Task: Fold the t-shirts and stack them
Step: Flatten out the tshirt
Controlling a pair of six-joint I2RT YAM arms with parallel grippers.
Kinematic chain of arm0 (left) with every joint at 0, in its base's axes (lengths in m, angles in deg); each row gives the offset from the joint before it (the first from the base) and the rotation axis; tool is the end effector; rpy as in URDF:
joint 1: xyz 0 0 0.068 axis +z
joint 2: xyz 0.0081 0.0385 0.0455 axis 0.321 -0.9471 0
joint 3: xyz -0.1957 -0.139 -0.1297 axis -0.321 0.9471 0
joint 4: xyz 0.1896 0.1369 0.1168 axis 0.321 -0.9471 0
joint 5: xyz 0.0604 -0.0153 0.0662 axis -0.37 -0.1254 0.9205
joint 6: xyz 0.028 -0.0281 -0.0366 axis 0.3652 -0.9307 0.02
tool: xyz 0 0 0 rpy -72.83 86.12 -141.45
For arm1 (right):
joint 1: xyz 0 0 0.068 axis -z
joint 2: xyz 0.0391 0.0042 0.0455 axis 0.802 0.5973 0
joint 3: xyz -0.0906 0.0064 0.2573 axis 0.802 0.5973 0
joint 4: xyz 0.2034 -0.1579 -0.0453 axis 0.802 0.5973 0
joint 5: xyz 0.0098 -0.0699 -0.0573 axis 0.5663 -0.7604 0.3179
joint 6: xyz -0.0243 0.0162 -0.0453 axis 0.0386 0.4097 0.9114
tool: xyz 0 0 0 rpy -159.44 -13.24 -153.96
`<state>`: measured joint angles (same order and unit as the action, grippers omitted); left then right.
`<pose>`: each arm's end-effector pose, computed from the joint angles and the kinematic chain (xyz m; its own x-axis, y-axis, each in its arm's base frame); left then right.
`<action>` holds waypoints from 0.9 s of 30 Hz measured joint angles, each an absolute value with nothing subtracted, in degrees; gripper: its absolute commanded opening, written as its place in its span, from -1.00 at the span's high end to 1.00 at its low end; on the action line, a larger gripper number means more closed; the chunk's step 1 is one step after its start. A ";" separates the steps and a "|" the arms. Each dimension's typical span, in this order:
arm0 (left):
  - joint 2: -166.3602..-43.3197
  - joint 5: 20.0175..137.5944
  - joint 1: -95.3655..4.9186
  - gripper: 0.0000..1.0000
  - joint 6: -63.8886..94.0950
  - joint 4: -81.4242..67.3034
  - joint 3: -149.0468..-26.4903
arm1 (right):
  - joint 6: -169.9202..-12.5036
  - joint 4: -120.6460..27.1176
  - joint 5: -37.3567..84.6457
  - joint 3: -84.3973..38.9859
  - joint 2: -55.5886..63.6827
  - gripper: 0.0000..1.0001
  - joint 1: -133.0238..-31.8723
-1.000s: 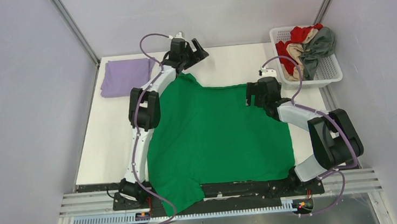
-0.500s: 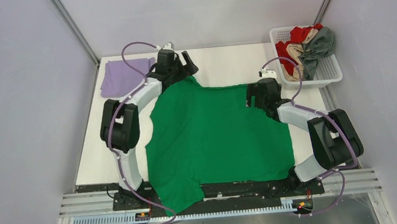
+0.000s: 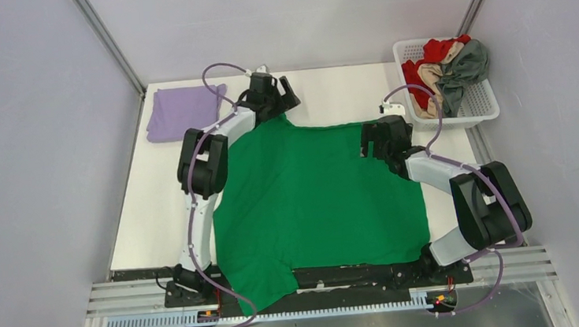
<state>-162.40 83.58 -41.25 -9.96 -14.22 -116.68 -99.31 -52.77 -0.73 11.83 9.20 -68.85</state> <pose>0.4862 -0.2041 0.1623 -0.7005 -0.3543 -0.6195 0.0117 0.8623 -0.5063 0.2929 0.0707 0.1766 -0.6061 0.0873 -0.7906 0.1169 0.9929 0.0201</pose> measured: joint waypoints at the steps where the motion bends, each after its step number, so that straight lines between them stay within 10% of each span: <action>1: -163.91 83.58 -41.25 -0.99 -9.96 -14.20 -119.54 | -99.31 -52.90 -0.77 11.94 9.16 -0.96 -68.85; 12: -173.90 82.27 -41.25 -0.99 -8.19 -18.62 -144.52 | -99.38 -52.77 -2.08 12.46 9.16 -0.96 -68.85; 27: -123.67 93.48 -43.94 -0.99 -4.65 -33.04 -86.58 | -100.95 -48.22 -0.27 17.42 2.71 -0.96 -68.85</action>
